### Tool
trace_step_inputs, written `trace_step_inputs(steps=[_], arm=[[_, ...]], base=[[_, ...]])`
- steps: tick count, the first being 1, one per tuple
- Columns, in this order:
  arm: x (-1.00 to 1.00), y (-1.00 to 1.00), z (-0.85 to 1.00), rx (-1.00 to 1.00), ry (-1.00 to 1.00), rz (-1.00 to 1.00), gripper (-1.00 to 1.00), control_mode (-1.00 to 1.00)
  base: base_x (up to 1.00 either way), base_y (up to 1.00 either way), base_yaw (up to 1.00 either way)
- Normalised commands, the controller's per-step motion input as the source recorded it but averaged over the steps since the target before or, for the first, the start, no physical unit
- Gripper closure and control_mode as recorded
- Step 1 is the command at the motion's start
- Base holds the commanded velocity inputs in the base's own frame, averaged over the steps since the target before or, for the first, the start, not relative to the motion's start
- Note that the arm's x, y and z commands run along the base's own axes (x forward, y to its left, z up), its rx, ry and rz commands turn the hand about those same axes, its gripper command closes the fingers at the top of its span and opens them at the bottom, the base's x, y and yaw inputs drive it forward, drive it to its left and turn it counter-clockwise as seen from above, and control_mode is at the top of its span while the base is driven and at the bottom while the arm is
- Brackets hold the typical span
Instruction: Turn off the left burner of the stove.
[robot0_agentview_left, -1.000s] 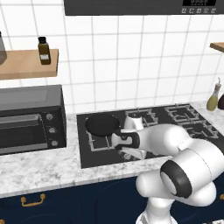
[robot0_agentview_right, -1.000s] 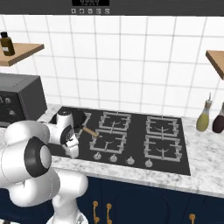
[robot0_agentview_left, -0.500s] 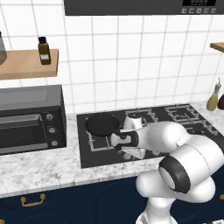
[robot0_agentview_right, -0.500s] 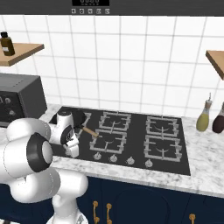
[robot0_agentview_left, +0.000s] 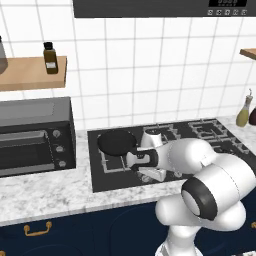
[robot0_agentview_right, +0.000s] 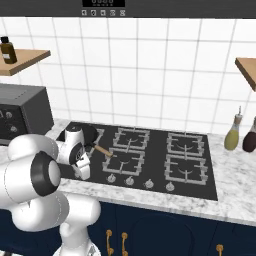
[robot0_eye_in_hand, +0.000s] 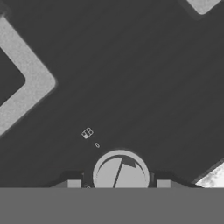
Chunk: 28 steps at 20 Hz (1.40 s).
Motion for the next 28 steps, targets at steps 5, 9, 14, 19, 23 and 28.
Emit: trace_step_inputs(steps=[5, 9, 14, 19, 23, 28], arm=[[0.0, -0.01, 0.0, 0.01, 0.0, -0.08, 1.0, -1.0], [0.0, -0.07, 0.0, 0.08, 0.04, -0.31, 1.0, -1.0], [-0.02, -0.19, 0.0, 0.13, 0.09, -0.34, 1.0, -1.0], [-0.07, -0.19, 0.0, 0.13, 0.12, -0.4, 1.0, -1.0], [-0.03, -0.07, 0.0, 0.1, 0.12, -0.45, 1.0, -1.0], [0.02, 0.0, 0.0, 0.03, 0.15, -0.47, 1.0, -1.0]], base=[[0.0, 0.0, 0.0], [0.0, 0.0, 0.0], [0.0, 0.0, 0.0], [0.0, 0.0, 0.0], [0.0, 0.0, 0.0], [0.0, 0.0, 0.0]])
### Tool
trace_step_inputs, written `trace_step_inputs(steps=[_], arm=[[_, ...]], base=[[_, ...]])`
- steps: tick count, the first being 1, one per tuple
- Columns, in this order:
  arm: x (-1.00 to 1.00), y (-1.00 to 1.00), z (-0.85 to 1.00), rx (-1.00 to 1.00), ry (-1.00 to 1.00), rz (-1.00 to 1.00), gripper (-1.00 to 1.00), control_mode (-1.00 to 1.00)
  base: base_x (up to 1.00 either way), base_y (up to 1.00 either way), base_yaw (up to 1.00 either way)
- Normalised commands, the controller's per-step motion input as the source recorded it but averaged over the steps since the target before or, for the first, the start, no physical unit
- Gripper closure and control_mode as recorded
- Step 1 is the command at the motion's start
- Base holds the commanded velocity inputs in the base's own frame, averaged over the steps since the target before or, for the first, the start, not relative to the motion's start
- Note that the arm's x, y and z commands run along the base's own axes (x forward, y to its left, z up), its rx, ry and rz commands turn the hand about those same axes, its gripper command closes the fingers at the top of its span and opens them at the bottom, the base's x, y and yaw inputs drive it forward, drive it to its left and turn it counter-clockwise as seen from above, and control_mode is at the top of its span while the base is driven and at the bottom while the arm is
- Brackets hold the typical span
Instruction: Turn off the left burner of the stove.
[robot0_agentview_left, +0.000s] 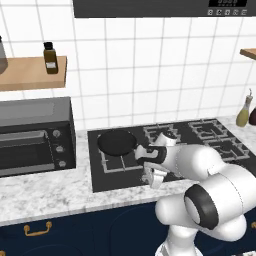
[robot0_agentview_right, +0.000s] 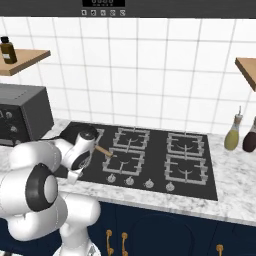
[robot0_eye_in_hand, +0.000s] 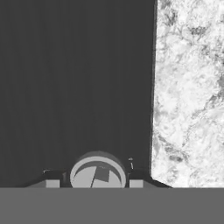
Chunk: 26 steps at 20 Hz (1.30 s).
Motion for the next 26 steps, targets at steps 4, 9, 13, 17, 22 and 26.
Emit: trace_step_inputs(steps=[4, 9, 13, 17, 22, 26], arm=[[0.03, 0.0, 0.0, 0.03, 0.22, -0.46, 1.0, -1.0], [0.0, 0.0, 0.0, 0.07, 0.26, -0.48, 1.0, -1.0], [0.0, -0.03, 0.0, 0.12, 0.29, -0.5, 1.0, -1.0], [0.0, -0.04, 0.0, 0.12, 0.28, -0.53, 1.0, -1.0], [0.0, -0.03, 0.0, 0.11, 0.26, -0.56, 1.0, -1.0], [0.0, -0.07, 0.0, 0.12, 0.26, -0.58, 1.0, -1.0]], base=[[0.0, 0.0, 0.0], [0.0, 0.0, 0.0], [0.0, 0.0, 0.0], [0.0, 0.0, 0.0], [0.0, 0.0, 0.0], [0.0, 0.0, 0.0]])
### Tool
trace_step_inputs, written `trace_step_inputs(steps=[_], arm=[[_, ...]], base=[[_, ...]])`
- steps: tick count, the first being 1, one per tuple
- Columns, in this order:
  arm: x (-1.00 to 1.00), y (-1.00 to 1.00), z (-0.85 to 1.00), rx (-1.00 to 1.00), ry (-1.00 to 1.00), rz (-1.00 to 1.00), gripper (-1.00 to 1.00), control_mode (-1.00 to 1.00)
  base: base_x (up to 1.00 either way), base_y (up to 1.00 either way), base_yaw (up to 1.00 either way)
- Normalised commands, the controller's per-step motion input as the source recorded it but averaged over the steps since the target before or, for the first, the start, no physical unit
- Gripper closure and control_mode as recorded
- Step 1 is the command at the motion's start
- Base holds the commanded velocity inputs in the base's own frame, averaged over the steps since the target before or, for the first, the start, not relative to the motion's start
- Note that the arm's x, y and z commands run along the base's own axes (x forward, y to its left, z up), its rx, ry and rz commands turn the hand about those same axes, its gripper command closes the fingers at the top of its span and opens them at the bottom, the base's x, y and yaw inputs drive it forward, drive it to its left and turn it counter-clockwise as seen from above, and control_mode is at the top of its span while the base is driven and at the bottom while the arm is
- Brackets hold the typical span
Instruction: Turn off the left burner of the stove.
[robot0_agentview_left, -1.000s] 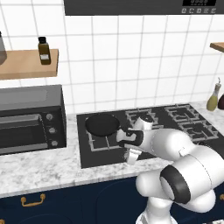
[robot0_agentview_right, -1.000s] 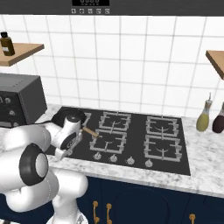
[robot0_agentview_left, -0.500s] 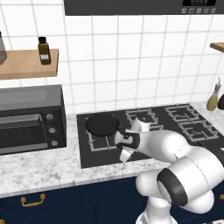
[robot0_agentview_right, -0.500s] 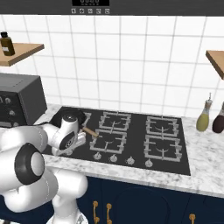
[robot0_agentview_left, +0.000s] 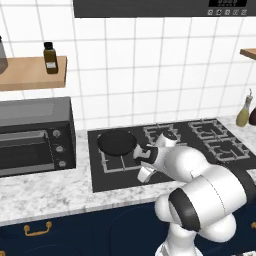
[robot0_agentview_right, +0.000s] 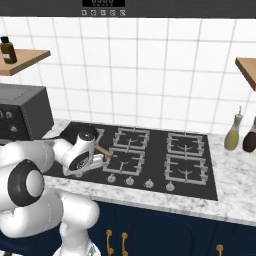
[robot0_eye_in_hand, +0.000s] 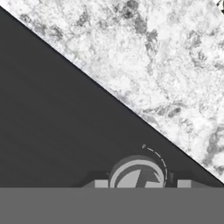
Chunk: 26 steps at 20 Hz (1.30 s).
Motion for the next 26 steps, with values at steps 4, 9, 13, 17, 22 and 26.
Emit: trace_step_inputs(steps=[4, 9, 13, 17, 22, 26], arm=[[0.0, -0.02, 0.0, 0.11, 0.26, -0.64, 1.0, -1.0], [0.0, 0.0, 0.0, 0.09, 0.26, -0.67, 1.0, -1.0], [0.0, 0.0, 0.0, 0.07, 0.23, -0.69, 1.0, -1.0], [0.0, 0.12, 0.0, 0.06, 0.19, -0.65, 1.0, -1.0], [0.0, 0.51, 0.0, 0.0, 0.11, -0.65, 1.0, -1.0], [0.0, 0.46, 0.09, 0.02, 0.01, -0.76, 1.0, -1.0]], base=[[0.0, 0.0, 0.0], [0.0, 0.0, 0.0], [0.0, 0.0, 0.0], [0.0, 0.0, 0.0], [0.0, 0.0, 0.0], [0.0, 0.0, 0.0]])
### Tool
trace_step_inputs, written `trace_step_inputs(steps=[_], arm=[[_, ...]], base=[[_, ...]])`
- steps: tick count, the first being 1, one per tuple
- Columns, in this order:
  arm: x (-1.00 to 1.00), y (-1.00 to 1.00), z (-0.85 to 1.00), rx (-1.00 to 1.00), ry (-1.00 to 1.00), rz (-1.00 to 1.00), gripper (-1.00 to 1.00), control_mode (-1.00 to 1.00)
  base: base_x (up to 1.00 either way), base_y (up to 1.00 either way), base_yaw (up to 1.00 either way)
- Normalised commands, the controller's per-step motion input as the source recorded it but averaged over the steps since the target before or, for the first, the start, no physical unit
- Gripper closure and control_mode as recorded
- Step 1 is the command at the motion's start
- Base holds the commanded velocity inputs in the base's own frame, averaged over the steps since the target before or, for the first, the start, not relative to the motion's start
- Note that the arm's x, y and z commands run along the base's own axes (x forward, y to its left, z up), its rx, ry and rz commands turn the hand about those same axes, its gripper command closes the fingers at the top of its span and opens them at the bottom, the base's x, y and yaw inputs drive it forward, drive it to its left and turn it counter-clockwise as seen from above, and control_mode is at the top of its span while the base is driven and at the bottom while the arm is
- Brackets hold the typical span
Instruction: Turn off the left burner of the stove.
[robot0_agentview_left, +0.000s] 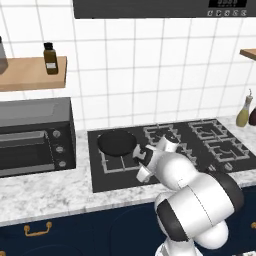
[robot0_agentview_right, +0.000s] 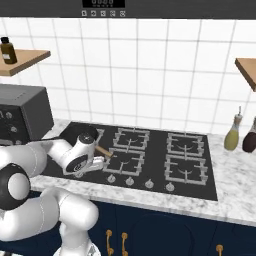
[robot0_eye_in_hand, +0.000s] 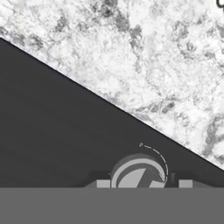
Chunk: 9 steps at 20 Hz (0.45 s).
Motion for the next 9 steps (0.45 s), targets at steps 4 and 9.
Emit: trace_step_inputs(steps=[4, 9], arm=[[0.0, 0.22, 0.0, 0.0, 0.07, -0.97, 1.0, -1.0], [0.0, 0.01, 0.0, 0.01, 0.16, -1.0, 1.0, -1.0]], base=[[0.0, 0.0, 0.0], [0.0, 0.0, 0.0]])
